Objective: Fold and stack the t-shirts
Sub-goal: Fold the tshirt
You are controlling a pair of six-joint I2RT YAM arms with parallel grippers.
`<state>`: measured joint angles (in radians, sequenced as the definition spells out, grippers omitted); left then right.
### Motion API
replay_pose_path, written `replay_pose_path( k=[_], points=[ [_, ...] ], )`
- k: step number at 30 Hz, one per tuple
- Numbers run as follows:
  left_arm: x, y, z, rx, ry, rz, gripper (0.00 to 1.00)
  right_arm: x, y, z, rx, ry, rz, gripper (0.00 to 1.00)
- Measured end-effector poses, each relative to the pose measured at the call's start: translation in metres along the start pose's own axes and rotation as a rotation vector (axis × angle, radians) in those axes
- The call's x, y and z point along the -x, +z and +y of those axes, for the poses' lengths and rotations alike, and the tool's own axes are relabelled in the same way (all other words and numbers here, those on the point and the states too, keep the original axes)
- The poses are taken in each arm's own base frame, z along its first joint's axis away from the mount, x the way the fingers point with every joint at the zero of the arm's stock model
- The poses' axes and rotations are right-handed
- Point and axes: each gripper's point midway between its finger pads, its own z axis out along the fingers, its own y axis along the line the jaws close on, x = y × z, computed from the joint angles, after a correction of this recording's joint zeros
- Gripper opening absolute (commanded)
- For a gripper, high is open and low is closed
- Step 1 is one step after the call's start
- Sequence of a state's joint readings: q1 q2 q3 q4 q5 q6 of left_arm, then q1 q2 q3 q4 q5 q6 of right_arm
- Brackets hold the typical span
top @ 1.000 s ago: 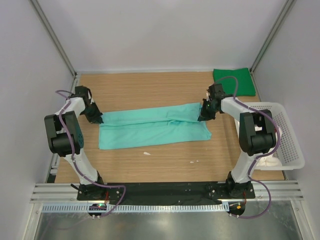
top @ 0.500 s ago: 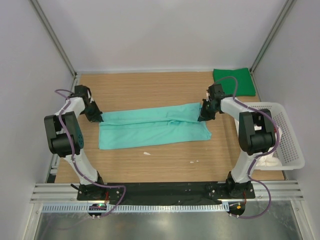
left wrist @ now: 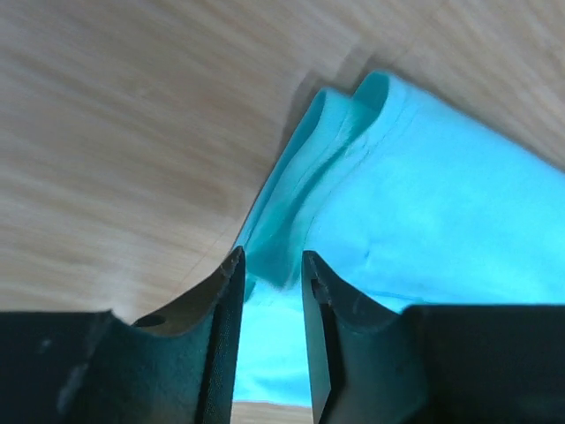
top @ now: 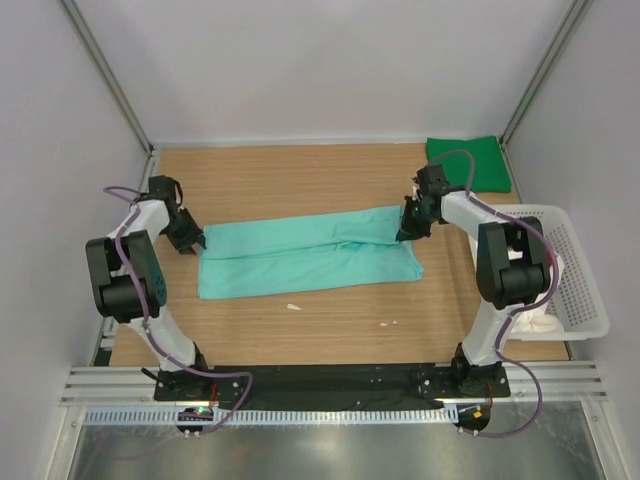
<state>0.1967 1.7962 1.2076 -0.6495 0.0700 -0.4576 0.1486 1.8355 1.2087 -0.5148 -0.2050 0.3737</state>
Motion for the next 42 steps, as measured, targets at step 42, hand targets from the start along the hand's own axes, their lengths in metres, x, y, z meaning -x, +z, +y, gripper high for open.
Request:
replay_pose_path(
  k=[42],
  points=[
    [-0.035, 0.026, -0.075, -0.225, -0.011, 0.162, 0.03, -0.058, 0.062, 0.198, 0.291, -0.133, 0.160, 0.11]
  ],
)
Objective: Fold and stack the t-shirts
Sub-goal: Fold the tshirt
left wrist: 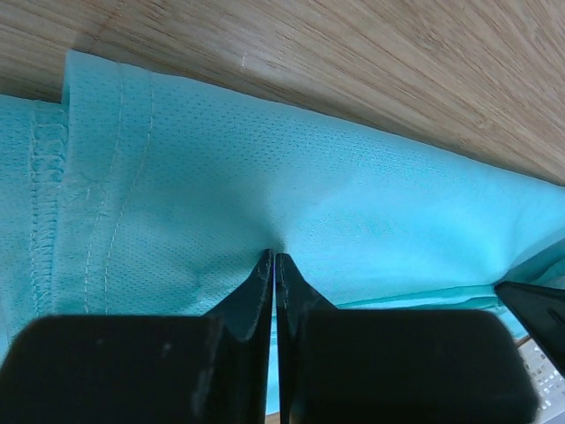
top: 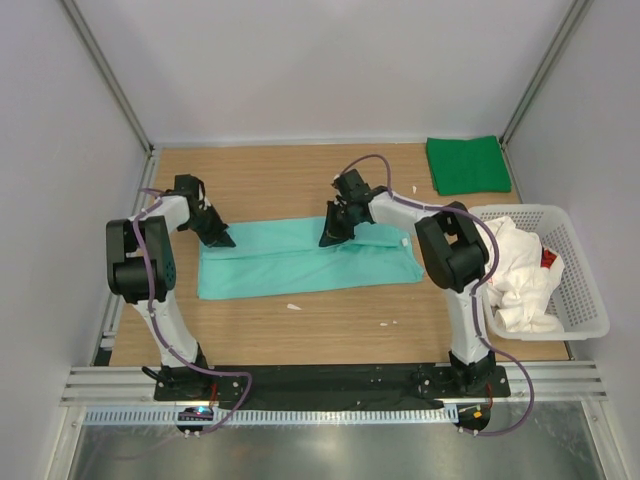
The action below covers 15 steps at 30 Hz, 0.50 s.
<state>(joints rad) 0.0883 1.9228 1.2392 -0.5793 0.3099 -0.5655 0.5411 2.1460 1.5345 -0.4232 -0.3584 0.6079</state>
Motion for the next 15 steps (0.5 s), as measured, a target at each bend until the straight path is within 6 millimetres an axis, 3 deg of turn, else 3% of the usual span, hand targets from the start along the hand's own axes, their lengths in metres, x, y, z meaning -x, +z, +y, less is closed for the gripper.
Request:
replay_pose_path(
  k=[9, 15],
  points=[
    [0.000, 0.000, 0.001, 0.005, -0.001, -0.001, 0.02, -0.005, -0.016, 0.003, 0.008, -0.020, -0.012, 0.11],
    [0.000, 0.001, 0.001, 0.005, -0.002, 0.001, 0.02, -0.021, -0.010, -0.013, -0.018, -0.013, 0.023, 0.12]
  ],
)
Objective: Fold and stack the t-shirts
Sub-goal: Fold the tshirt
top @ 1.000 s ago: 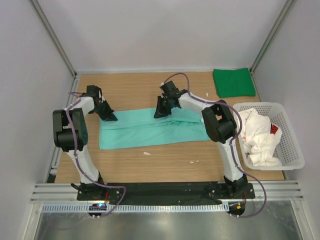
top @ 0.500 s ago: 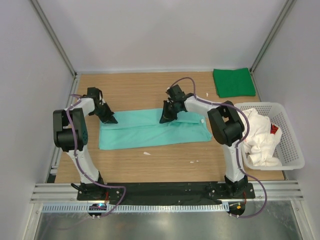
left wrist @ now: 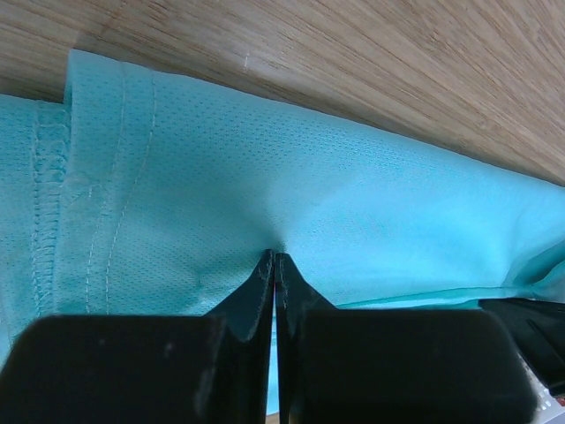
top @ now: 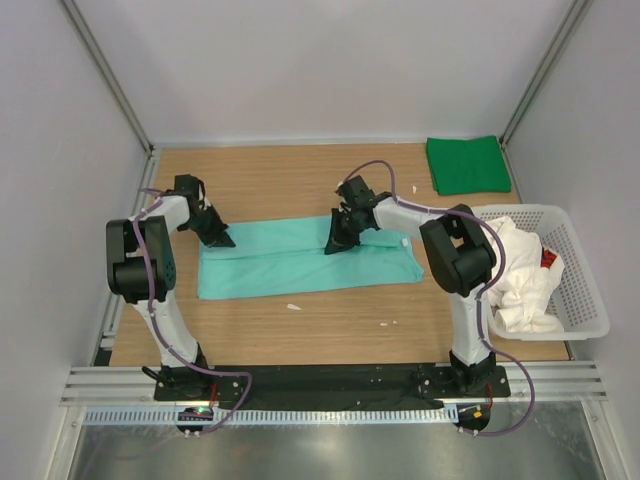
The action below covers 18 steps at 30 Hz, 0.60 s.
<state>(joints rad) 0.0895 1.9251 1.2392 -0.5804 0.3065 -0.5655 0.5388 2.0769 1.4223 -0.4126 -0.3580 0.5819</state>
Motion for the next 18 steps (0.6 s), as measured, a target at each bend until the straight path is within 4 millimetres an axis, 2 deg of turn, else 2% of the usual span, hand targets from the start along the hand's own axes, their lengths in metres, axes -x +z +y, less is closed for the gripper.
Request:
replay_pose_path(
  k=[3, 5, 6, 7, 8, 10, 11, 15, 18],
  points=[
    [0.000, 0.000, 0.000, -0.001, 0.001, 0.000, 0.01, -0.003, 0.001, -0.001, 0.001, 0.001, 0.008, 0.13],
    [0.000, -0.001, -0.001, -0.001, 0.004, -0.001, 0.05, -0.002, 0.000, -0.001, 0.002, 0.000, 0.007, 0.19],
    [-0.002, -0.003, -0.001, 0.003, 0.012, 0.000, 0.06, -0.002, -0.003, -0.001, 0.002, -0.003, 0.004, 0.23],
    [-0.003, -0.004, -0.001, 0.011, 0.018, -0.001, 0.07, -0.001, -0.006, 0.000, 0.000, -0.004, 0.001, 0.34],
    [-0.005, -0.007, -0.002, 0.016, 0.031, -0.001, 0.10, 0.000, -0.010, 0.000, -0.004, -0.005, -0.003, 0.40],
    [-0.008, -0.015, -0.010, 0.013, 0.059, -0.014, 0.12, 0.009, -0.023, 0.004, -0.010, -0.023, -0.030, 0.47],
    [-0.010, -0.020, -0.018, 0.002, 0.078, -0.024, 0.12, 0.015, -0.029, 0.007, -0.014, -0.037, -0.047, 0.50],
    [-0.027, -0.036, -0.061, -0.068, 0.181, -0.053, 0.11, 0.061, -0.055, 0.017, -0.027, -0.089, -0.161, 0.52],
    [-0.038, -0.035, -0.077, -0.096, 0.215, -0.040, 0.11, 0.096, -0.067, 0.016, -0.056, -0.123, -0.237, 0.51]
  ],
)
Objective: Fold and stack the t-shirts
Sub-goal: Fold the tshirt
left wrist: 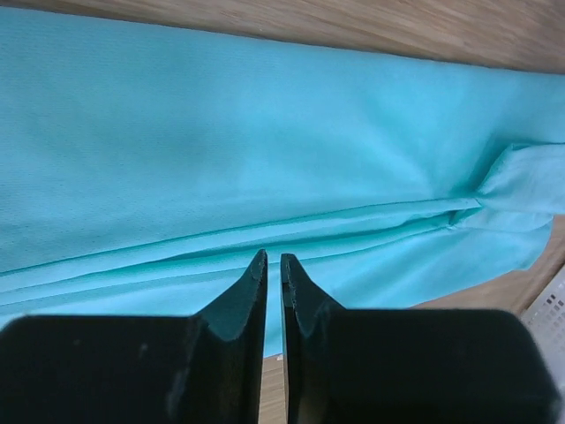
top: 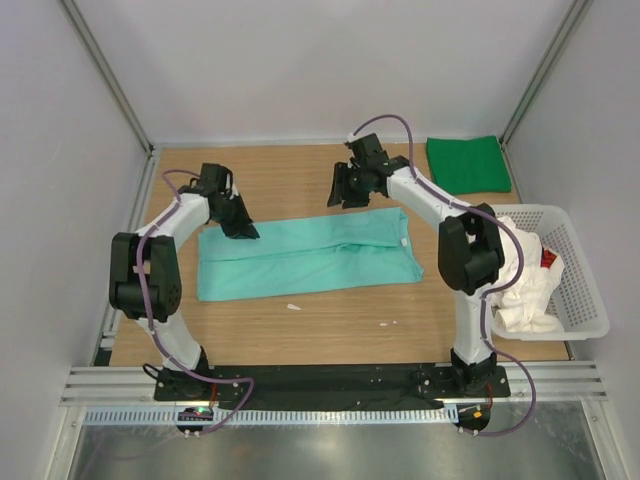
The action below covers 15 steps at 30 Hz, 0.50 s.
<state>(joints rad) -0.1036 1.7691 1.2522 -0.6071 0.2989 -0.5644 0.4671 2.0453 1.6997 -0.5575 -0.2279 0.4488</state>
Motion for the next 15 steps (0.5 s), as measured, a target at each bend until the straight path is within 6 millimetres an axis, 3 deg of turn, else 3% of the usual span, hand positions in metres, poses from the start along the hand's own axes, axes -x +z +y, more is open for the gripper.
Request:
replay_pose_path(
  k=[4, 9, 15],
  points=[
    [-0.010, 0.003, -0.013, -0.021, 0.025, 0.024, 0.11, 0.026, 0.017, -0.015, -0.050, -0.032, -0.036, 0.50],
    [-0.012, 0.003, -0.015, -0.028, 0.029, 0.029, 0.11, 0.001, 0.046, -0.037, -0.108, -0.033, 0.063, 0.49],
    [-0.015, 0.004, -0.015, -0.036, 0.028, 0.038, 0.11, -0.016, 0.051, -0.044, -0.130, -0.025, 0.126, 0.46]
  ],
)
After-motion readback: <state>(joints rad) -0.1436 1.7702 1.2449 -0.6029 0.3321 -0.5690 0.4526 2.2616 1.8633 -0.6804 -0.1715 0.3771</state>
